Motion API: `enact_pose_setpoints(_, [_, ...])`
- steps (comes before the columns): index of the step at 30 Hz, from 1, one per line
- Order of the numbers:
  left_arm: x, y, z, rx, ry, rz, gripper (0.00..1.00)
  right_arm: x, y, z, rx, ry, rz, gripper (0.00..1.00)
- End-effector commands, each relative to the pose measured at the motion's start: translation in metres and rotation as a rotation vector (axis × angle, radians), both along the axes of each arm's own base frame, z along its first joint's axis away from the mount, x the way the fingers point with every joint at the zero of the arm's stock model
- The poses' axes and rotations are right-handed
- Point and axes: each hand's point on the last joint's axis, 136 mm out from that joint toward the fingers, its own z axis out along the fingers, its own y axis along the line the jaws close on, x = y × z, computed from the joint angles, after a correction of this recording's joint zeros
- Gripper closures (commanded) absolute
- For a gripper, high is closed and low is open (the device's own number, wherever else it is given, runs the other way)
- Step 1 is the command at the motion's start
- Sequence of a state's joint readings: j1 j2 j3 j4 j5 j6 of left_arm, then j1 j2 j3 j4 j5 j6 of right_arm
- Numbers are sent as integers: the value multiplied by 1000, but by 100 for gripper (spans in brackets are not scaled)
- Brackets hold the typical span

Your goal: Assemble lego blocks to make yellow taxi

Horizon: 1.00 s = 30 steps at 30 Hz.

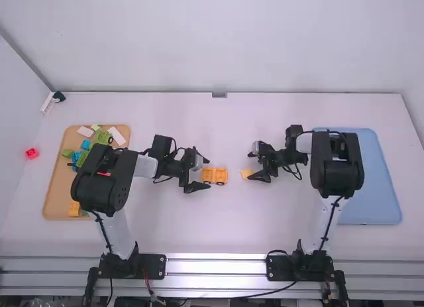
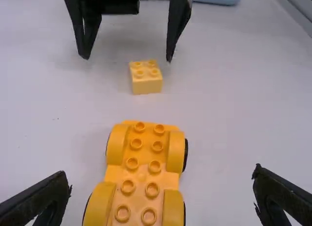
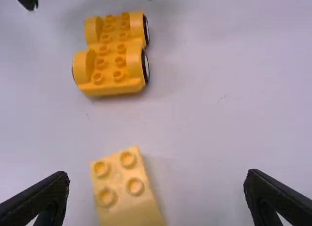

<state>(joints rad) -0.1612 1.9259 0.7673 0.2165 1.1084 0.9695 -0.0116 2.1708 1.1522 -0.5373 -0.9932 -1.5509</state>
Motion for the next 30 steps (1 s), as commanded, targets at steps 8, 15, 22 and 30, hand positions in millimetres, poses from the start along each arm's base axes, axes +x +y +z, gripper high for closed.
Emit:
enact_pose_setpoints(8, [2,-4,18,-34,-53,-25,1,-5,0,-16,-7,-79,56,26])
enact_pose_setpoints(15, [3,-4,18,-36,-33,-16,1,-13,-1,-24,-2,-110,66,44])
enact_pose_setpoints(22, [3,-7,8,21,-37,-5,1,-13,3,-19,43,-120,57,66])
enact_pose_setpoints(30, [3,-13,-15,115,-48,-5,1,-12,11,17,143,-101,46,70])
